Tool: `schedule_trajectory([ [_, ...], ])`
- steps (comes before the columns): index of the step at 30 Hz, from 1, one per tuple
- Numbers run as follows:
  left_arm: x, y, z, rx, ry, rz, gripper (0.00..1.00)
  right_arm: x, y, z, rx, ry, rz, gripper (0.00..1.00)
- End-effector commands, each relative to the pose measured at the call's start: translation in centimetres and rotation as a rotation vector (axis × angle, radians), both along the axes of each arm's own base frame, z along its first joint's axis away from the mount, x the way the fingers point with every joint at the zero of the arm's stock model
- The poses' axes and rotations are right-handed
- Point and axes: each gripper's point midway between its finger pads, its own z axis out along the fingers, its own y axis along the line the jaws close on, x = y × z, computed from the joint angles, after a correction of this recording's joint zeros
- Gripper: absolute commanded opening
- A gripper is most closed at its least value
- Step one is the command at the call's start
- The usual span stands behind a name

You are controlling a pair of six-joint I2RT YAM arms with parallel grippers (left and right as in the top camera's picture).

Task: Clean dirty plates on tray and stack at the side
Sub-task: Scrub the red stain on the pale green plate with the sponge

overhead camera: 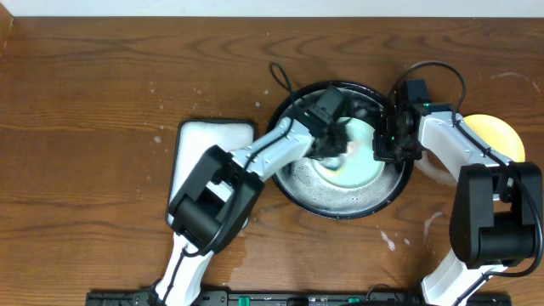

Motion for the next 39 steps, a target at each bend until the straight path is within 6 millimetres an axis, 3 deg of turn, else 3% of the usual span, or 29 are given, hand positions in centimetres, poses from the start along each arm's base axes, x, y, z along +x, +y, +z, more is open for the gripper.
schedule_trajectory([
  [1, 1.0, 11.5, -6.9, 0.421, 0.03, 0.122, 0.07, -0.3, 0.5, 0.4, 0.013, -0.002, 0.017, 0.01],
  [5, 2.2, 10.8, -5.6, 0.388, 0.011, 0.119, 0.08, -0.3, 0.5, 0.4, 0.013, -0.002, 0.017, 0.01],
  [8, 1.6, 8.1, -5.4, 0.291, 0.033, 0.081, 0.07, -0.3, 0.5, 0.4, 0.013, -0.002, 0.017, 0.01],
  [17, -2.8, -3.6, -3.5, -0.093, 0.12, -0.046, 0.08, -0.3, 0.5, 0.4, 0.013, -0.003, 0.017, 0.01],
  [23, -6.0, -6.4, -3.3, -0.131, 0.175, -0.092, 0.07, -0.3, 0.5, 0.4, 0.013, -0.002, 0.017, 0.01],
  [29, -8.8, -6.7, -2.7, -0.188, 0.324, -0.135, 0.08, -0.3, 0.5, 0.4, 0.013, -0.003, 0.017, 0.01],
  [31, -8.7, -6.1, -3.1, -0.158, 0.311, -0.133, 0.07, -0.3, 0.5, 0.4, 0.013, -0.002, 0.017, 0.01],
  [34, -6.7, -3.6, -4.4, -0.028, 0.227, -0.08, 0.08, -0.3, 0.5, 0.4, 0.013, -0.003, 0.017, 0.01],
  [39, -2.1, 3.5, -5.9, 0.264, 0.057, 0.048, 0.08, -0.3, 0.5, 0.4, 0.013, -0.003, 0.017, 0.01],
])
